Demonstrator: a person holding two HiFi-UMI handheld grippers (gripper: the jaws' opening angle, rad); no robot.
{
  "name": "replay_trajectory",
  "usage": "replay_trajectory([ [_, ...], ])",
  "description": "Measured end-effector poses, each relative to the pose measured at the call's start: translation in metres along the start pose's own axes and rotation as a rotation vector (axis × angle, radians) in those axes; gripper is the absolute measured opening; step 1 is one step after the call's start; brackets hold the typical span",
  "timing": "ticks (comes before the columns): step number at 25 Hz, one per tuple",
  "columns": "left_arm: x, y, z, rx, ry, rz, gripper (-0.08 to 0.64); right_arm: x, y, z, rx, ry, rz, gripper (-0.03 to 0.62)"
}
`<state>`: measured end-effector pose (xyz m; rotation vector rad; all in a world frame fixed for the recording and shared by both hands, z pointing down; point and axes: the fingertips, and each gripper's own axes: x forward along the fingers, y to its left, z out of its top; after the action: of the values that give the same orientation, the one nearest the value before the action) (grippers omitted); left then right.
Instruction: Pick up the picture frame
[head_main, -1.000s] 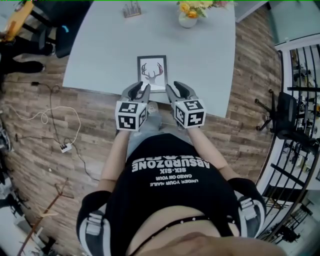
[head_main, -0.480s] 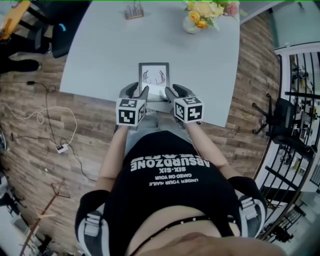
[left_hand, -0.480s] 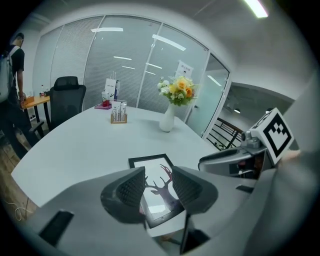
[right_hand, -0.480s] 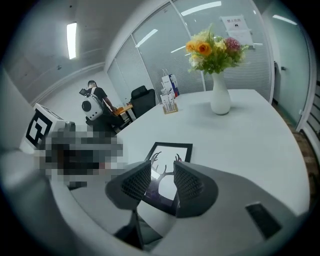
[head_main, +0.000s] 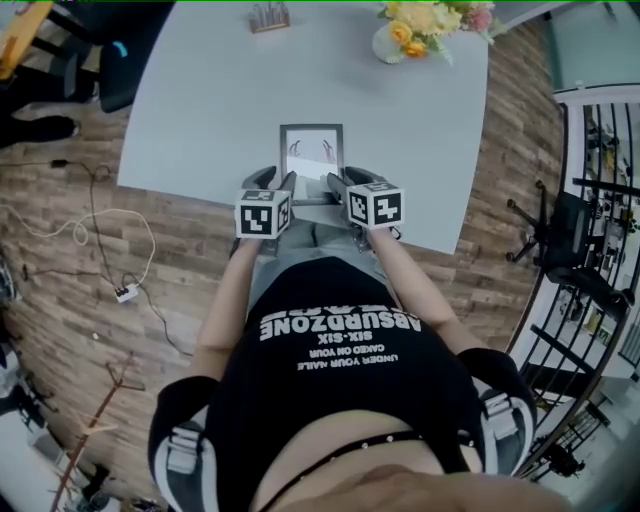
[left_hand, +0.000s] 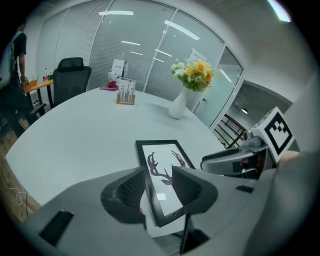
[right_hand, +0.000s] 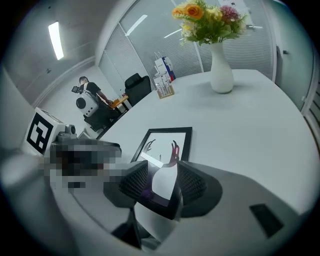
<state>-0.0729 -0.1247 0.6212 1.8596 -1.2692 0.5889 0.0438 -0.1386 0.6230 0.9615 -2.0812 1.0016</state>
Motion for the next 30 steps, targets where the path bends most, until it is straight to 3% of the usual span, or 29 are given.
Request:
replay_trajectory([
  [16,0.038,0.018,-0.037,-0.098,0.123,0.019,0.156,0.028,-0.029,-0.029,0.042,0.123,-0.065,0.192],
  [25,0.042,0.020,-0.049,-0.069,0.150,0.044,0.155,0.029,-0.035,-0.032,0.019,0.119,-0.103,0.146],
  [30,0.043,0.020,-0.050,-0.051,0.176,0.042,0.152,0.033,-0.025,-0.034,0.026,0.135,-0.071,0.104],
])
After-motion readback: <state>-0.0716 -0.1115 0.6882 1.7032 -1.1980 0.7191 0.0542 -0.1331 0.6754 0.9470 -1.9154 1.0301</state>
